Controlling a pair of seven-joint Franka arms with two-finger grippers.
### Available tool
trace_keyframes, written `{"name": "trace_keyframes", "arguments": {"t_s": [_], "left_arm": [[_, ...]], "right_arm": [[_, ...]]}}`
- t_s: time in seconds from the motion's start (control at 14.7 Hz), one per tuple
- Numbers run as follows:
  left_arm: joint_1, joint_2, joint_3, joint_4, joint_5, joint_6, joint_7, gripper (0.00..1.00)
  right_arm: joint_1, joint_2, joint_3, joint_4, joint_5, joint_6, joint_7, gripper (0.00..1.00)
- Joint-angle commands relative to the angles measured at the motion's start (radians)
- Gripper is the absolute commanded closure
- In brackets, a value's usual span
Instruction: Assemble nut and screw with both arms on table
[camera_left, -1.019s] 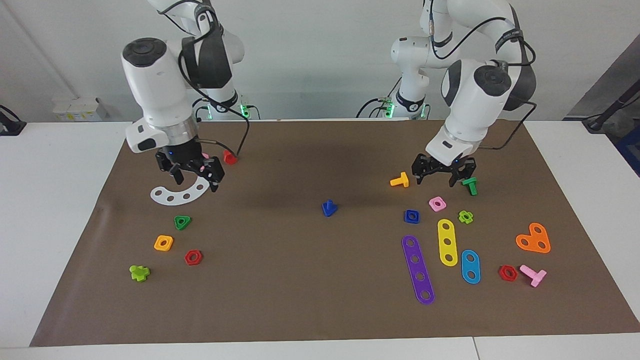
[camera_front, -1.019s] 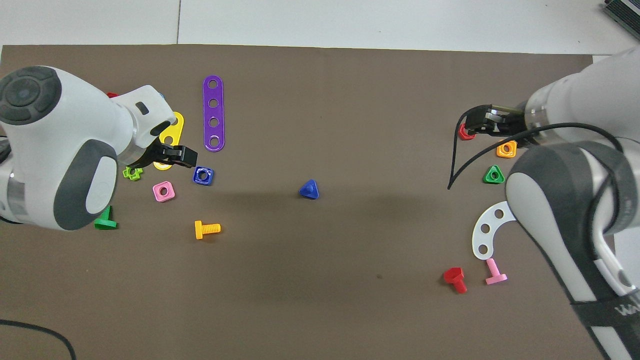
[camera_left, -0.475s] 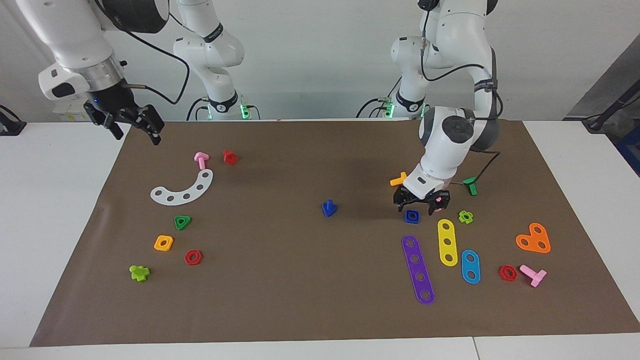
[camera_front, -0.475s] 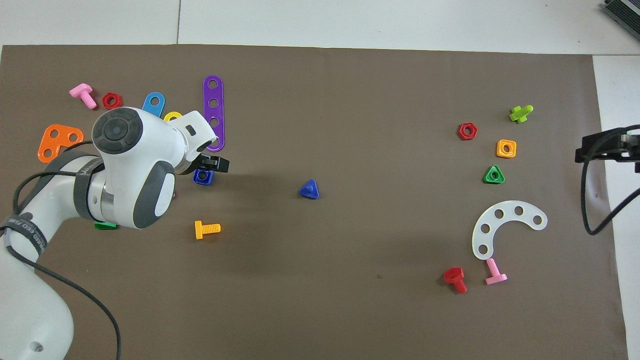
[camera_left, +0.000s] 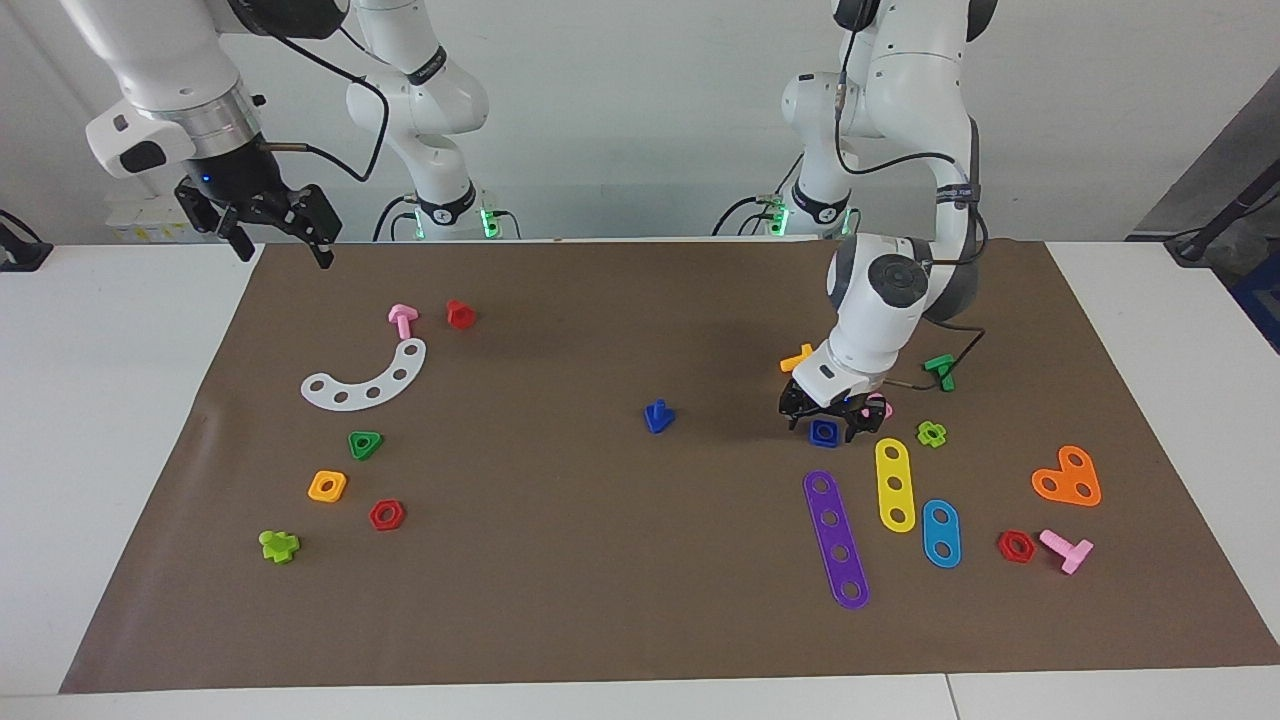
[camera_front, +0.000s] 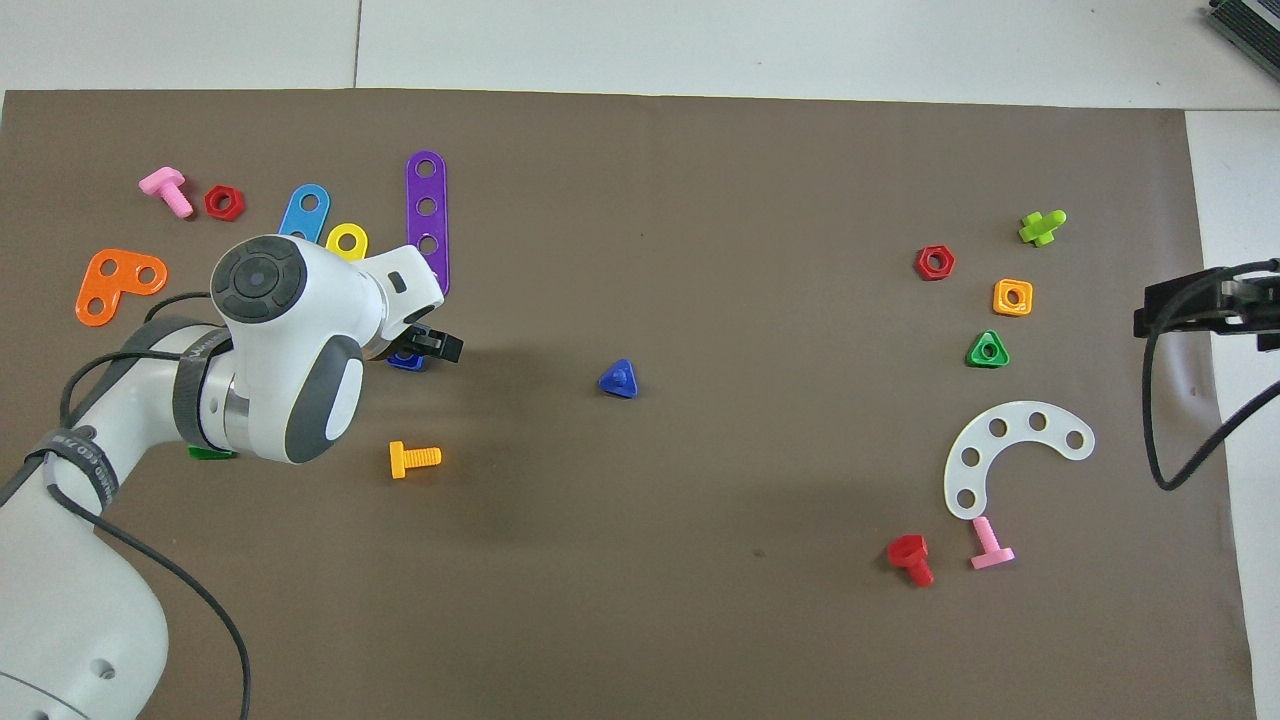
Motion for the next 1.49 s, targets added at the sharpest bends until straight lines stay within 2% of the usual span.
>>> {"name": "trace_keyframes", "arguments": {"t_s": [0.0, 0.34, 0.75, 1.15, 1.43], "left_arm": [[0.002, 0.001, 0.008, -0.032, 0.006, 0.042, 0.029, 0.07], [0.020, 0.006, 0.008, -0.042, 0.006, 0.049, 0.068, 0.11], [0.021, 0.006, 0.008, -0.045, 0.006, 0.048, 0.074, 0.25], [0.021, 0.005, 0.008, -0.052, 0.006, 0.046, 0.072, 0.31], [0.021, 0.005, 0.008, -0.052, 0.006, 0.043, 0.072, 0.39]], "right_arm": [[-0.003, -0.016, 0.004, -0.020, -0.015, -0.012, -0.026, 0.00], [-0.003, -0.016, 0.005, -0.020, -0.015, -0.011, -0.024, 0.00], [-0.004, -0.016, 0.004, -0.020, -0.014, -0.011, -0.020, 0.00], [-0.004, -0.016, 0.004, -0.020, 0.003, -0.011, -0.024, 0.00], [-0.004, -0.019, 0.004, -0.025, 0.005, -0.020, -0.015, 0.00]]}}
